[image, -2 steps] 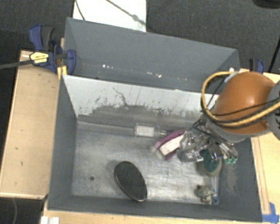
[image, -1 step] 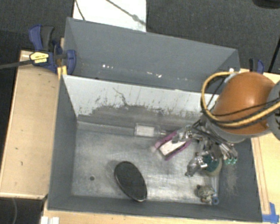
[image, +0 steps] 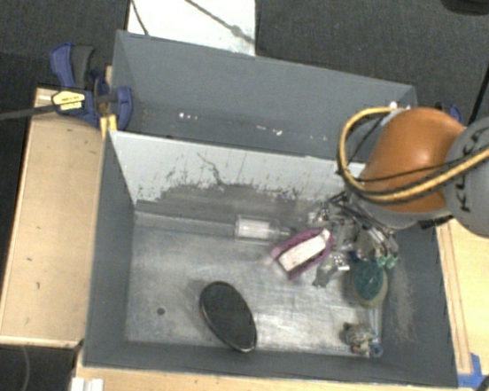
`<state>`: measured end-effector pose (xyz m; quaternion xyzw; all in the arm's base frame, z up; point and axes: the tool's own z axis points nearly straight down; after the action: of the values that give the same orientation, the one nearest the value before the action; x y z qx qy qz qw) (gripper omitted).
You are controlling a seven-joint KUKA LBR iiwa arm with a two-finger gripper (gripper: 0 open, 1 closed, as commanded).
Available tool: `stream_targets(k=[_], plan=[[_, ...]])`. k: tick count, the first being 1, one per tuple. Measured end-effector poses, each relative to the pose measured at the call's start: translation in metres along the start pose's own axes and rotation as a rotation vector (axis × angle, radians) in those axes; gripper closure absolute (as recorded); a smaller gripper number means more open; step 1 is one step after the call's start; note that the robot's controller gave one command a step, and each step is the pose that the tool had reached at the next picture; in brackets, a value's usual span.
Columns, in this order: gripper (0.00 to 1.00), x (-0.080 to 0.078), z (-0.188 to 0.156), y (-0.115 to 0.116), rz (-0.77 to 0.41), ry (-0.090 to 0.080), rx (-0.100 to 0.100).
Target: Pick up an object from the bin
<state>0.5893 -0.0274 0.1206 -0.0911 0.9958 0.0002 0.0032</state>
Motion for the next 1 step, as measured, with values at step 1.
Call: stream_targets(k=[1], plan=[[0.00,-0.0093,0.0065,0.0306,-0.388,-0.002,-0.001]])
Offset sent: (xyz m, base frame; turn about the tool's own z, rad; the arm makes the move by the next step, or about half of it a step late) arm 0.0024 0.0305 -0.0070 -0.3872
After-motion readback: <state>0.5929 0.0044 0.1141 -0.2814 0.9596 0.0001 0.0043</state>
